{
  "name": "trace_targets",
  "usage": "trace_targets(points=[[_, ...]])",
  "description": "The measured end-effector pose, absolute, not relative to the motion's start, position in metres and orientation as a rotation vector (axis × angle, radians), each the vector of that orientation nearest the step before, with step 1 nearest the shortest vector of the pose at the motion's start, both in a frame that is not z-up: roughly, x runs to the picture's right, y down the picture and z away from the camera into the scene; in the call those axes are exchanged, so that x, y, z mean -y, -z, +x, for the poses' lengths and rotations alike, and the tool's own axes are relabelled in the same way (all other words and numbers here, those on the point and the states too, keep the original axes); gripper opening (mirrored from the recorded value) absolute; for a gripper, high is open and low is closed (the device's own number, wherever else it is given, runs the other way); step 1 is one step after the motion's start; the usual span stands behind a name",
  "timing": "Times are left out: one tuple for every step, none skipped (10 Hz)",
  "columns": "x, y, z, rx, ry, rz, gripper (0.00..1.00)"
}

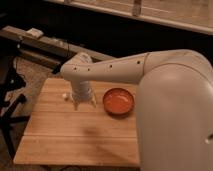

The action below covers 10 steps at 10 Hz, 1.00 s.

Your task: Place the bottle in the ceramic bowl

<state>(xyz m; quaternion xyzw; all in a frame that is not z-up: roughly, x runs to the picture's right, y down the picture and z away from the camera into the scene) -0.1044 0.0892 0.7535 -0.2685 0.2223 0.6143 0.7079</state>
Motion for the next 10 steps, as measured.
trace_targets(points=[[-0.083, -0.769, -0.104, -0.47, -1.324, -0.598, 0.65], [-0.073, -0.794, -0.102, -0.43, -1.249, -0.599, 0.65], [-0.065, -0.813, -0.1, -0.398, -1.186, -0.595, 0.65], [-0.056, -0.834, -0.101, -0.362, -1.113, -0.593, 0.65], [-0.049, -0.849, -0.103, -0.33, -1.055, -0.593, 0.65], [-0.04, -0.87, -0.106, -0.286, -0.964, -0.594, 0.65], [-0.031, -0.886, -0.11, -0.252, -0.883, -0.591, 0.65], [-0.026, -0.894, -0.118, -0.221, -0.82, -0.596, 0.65], [-0.018, -0.903, -0.122, -0.205, -0.761, -0.604, 0.65], [-0.006, -0.914, -0.124, -0.193, -0.68, -0.615, 0.65]])
